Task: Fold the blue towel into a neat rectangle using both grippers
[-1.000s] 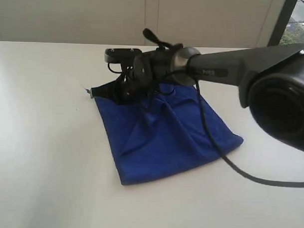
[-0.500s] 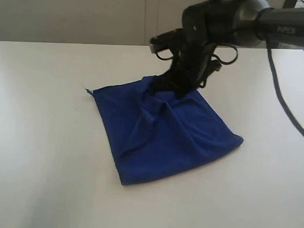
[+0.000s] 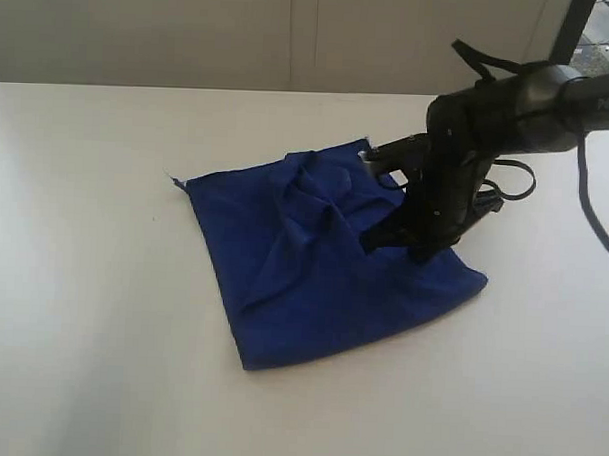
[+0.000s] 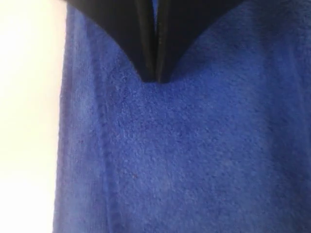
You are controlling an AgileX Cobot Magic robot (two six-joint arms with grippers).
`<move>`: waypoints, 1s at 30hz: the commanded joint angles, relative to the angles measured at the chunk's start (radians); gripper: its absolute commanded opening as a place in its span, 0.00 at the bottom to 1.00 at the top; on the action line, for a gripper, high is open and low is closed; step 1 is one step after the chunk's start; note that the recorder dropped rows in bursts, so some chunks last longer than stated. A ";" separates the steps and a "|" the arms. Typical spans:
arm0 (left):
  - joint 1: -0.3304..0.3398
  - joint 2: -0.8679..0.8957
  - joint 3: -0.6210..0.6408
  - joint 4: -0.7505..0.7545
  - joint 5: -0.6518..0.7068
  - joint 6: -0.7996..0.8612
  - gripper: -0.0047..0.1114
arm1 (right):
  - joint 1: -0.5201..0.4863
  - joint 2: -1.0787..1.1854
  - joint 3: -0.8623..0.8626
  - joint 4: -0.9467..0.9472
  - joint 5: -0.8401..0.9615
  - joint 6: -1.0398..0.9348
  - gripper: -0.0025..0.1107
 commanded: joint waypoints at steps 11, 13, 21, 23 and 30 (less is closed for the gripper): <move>0.001 -0.004 0.007 0.005 0.006 0.000 0.04 | -0.020 -0.039 0.049 -0.002 0.128 0.183 0.02; 0.001 -0.004 0.007 0.005 0.006 0.000 0.04 | -0.020 -0.068 0.077 -0.002 0.123 0.201 0.02; 0.001 -0.004 0.007 0.005 0.006 0.000 0.04 | -0.020 -0.164 0.204 -0.002 0.064 0.205 0.02; 0.001 -0.004 0.007 0.005 0.006 0.000 0.04 | -0.020 -0.190 0.211 -0.002 0.031 0.205 0.02; 0.001 -0.004 0.007 0.005 0.006 0.000 0.04 | 0.079 -0.271 0.187 0.032 -0.143 0.141 0.02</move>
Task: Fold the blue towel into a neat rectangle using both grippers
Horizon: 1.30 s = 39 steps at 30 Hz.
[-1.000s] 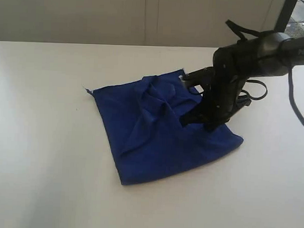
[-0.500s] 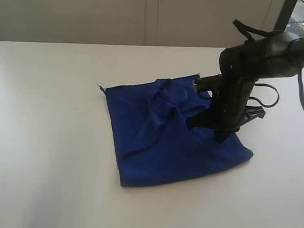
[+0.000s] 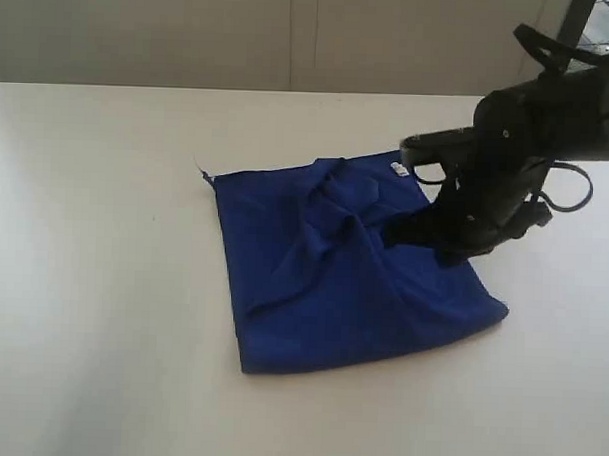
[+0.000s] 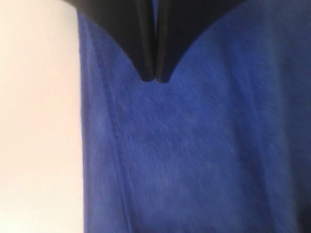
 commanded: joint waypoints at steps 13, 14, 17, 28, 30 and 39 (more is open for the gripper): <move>0.001 -0.004 0.007 0.005 0.006 0.000 0.04 | 0.328 0.195 -0.330 0.090 -0.132 -0.070 0.02; 0.001 -0.004 0.007 0.005 0.006 0.000 0.04 | 0.333 0.222 -0.356 0.090 -0.132 -0.070 0.02; 0.001 -0.004 0.007 0.005 0.006 0.000 0.04 | 0.336 0.292 -0.420 0.092 -0.125 -0.070 0.02; 0.001 -0.004 0.007 0.005 0.006 0.000 0.04 | 0.338 0.424 -0.535 0.126 -0.066 -0.070 0.02; 0.001 -0.004 0.007 0.005 0.006 0.000 0.04 | 0.338 0.437 -0.541 0.130 -0.068 -0.070 0.02; 0.001 -0.004 0.007 0.005 0.006 0.000 0.04 | 0.338 0.498 -0.590 0.130 -0.108 -0.021 0.02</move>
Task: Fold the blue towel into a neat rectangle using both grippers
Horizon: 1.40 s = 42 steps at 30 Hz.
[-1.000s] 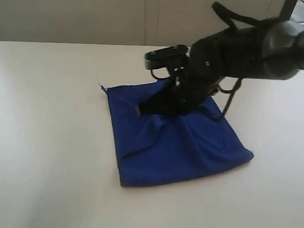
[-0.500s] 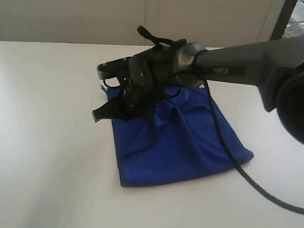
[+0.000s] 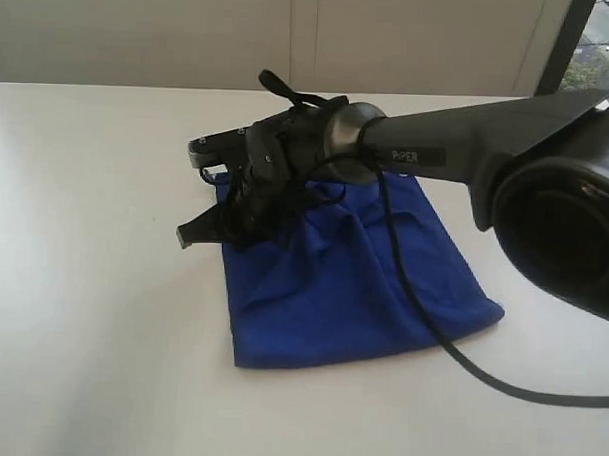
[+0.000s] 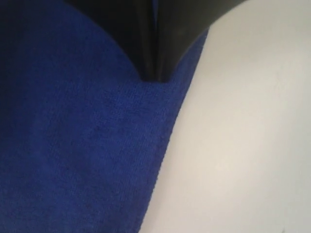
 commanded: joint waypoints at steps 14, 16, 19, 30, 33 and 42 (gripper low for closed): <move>0.001 -0.004 0.007 0.005 0.006 0.000 0.04 | -0.027 0.106 -0.083 0.005 -0.153 0.195 0.02; 0.001 -0.004 0.007 0.005 0.006 0.000 0.04 | -0.028 0.106 -0.083 0.005 -0.169 0.204 0.02; 0.001 -0.004 0.007 0.005 0.006 0.000 0.04 | -0.028 0.104 -0.083 0.005 -0.176 0.204 0.02; 0.001 -0.004 0.007 0.005 0.006 0.000 0.04 | -0.032 -0.078 -0.083 -0.023 0.016 0.154 0.02; 0.001 -0.004 0.007 0.005 0.006 0.000 0.04 | -0.032 -0.142 -0.050 -0.087 0.092 0.148 0.02; 0.001 -0.004 0.007 0.005 0.006 0.000 0.04 | -0.139 -0.314 0.236 -0.155 0.059 0.148 0.02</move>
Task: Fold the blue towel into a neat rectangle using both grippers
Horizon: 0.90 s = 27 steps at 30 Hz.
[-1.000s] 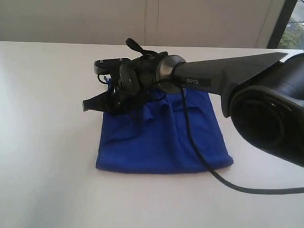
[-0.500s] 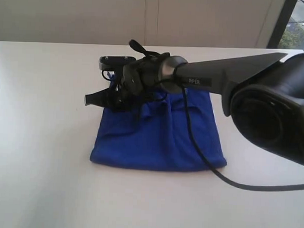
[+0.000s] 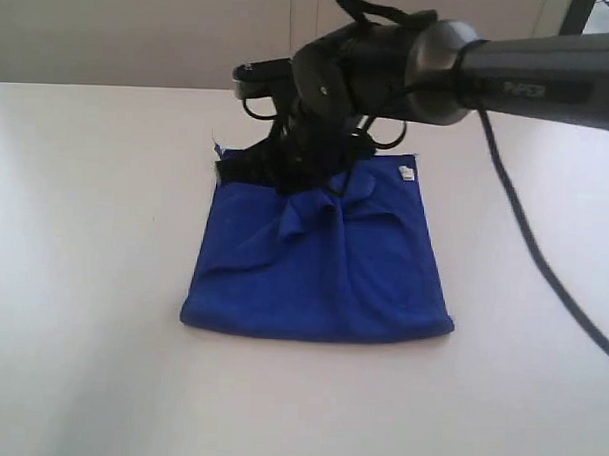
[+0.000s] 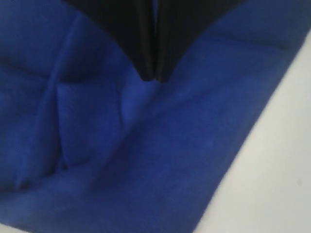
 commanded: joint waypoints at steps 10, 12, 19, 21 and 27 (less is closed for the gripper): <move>0.001 -0.004 0.007 0.005 0.006 0.000 0.04 | -0.311 -0.171 0.318 0.030 -0.120 -0.040 0.02; 0.001 -0.004 0.007 0.005 0.006 0.000 0.04 | -0.347 -0.171 0.318 0.090 -0.141 -0.085 0.02; 0.001 -0.004 0.007 0.005 0.006 0.000 0.04 | -0.504 -0.168 0.318 0.739 -0.096 -0.714 0.02; 0.001 -0.004 0.007 0.005 0.006 0.000 0.04 | -0.527 -0.168 0.318 0.769 -0.047 -0.813 0.02; 0.001 -0.004 0.007 0.005 0.006 0.000 0.04 | -0.533 -0.168 0.318 0.775 -0.056 -0.821 0.02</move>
